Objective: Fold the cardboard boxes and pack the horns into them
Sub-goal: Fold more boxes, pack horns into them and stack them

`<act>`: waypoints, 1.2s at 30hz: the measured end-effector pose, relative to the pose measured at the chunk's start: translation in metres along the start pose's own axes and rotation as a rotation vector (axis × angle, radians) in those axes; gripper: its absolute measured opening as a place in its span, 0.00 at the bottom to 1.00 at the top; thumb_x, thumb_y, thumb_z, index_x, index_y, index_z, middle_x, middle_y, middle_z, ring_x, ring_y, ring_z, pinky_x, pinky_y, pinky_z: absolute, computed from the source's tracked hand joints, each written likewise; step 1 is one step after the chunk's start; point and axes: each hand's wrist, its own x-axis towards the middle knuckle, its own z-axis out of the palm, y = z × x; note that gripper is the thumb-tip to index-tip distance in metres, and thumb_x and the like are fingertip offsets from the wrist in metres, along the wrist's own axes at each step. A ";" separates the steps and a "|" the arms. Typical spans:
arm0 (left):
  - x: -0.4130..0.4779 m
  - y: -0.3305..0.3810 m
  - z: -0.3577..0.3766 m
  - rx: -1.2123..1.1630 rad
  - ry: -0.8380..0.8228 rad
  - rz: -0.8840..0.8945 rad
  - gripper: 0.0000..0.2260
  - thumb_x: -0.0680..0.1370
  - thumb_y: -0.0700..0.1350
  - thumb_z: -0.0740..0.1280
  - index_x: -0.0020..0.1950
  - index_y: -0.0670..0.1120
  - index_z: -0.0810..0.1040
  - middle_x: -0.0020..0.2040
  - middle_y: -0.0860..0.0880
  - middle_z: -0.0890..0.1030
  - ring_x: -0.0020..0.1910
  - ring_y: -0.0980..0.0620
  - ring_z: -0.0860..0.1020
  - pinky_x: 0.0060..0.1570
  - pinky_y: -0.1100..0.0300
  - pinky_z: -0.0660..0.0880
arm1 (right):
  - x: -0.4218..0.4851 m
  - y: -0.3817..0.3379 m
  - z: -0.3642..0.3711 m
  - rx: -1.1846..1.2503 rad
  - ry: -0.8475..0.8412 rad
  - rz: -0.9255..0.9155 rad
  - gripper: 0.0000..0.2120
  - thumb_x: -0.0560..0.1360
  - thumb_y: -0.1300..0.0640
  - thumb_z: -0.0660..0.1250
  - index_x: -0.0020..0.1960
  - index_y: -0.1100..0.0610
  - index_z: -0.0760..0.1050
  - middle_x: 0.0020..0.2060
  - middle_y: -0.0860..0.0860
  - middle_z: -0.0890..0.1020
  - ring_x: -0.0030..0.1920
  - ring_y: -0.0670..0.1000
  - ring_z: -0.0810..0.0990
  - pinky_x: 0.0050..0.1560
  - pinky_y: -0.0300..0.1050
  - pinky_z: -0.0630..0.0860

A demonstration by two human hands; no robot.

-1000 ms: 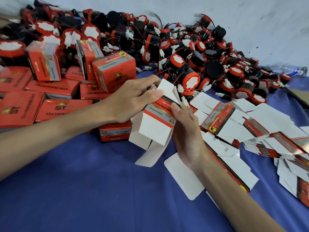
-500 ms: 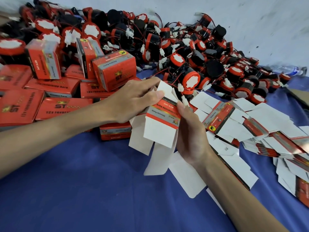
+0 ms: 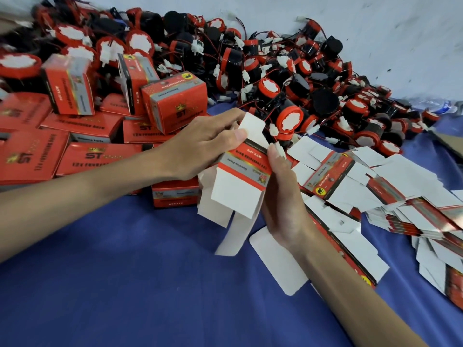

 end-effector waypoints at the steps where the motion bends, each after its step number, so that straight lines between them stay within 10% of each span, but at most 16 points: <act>1: 0.000 0.000 0.000 0.006 0.004 -0.003 0.25 0.75 0.59 0.54 0.57 0.39 0.71 0.43 0.43 0.80 0.41 0.51 0.80 0.39 0.61 0.75 | 0.000 0.000 0.000 -0.004 0.008 0.007 0.20 0.74 0.40 0.57 0.54 0.51 0.79 0.55 0.57 0.83 0.57 0.57 0.81 0.64 0.60 0.73; 7: 0.000 0.000 0.001 0.078 0.045 0.001 0.26 0.75 0.61 0.54 0.58 0.40 0.72 0.45 0.41 0.79 0.42 0.46 0.79 0.43 0.48 0.74 | -0.001 0.000 0.001 0.029 -0.026 0.043 0.20 0.75 0.41 0.58 0.58 0.52 0.76 0.54 0.53 0.83 0.56 0.53 0.82 0.58 0.51 0.77; 16: -0.001 0.002 0.001 0.034 -0.021 -0.041 0.18 0.76 0.60 0.53 0.49 0.46 0.71 0.41 0.46 0.77 0.38 0.56 0.76 0.39 0.62 0.72 | -0.003 -0.004 0.003 -0.014 -0.014 0.068 0.30 0.72 0.44 0.60 0.66 0.64 0.69 0.58 0.62 0.80 0.58 0.61 0.80 0.61 0.55 0.75; 23: -0.001 0.003 -0.001 0.042 -0.036 -0.059 0.29 0.73 0.63 0.53 0.63 0.42 0.69 0.50 0.40 0.79 0.45 0.47 0.80 0.45 0.50 0.76 | -0.003 -0.003 0.003 -0.025 0.000 0.053 0.30 0.72 0.43 0.60 0.65 0.64 0.69 0.56 0.60 0.81 0.55 0.58 0.81 0.55 0.49 0.77; 36: -0.002 0.007 -0.001 0.049 -0.042 -0.101 0.25 0.75 0.61 0.54 0.60 0.43 0.71 0.48 0.42 0.80 0.44 0.49 0.80 0.44 0.49 0.75 | -0.002 0.002 0.003 -0.004 0.006 0.003 0.29 0.74 0.44 0.60 0.66 0.63 0.70 0.57 0.60 0.81 0.57 0.59 0.81 0.58 0.52 0.77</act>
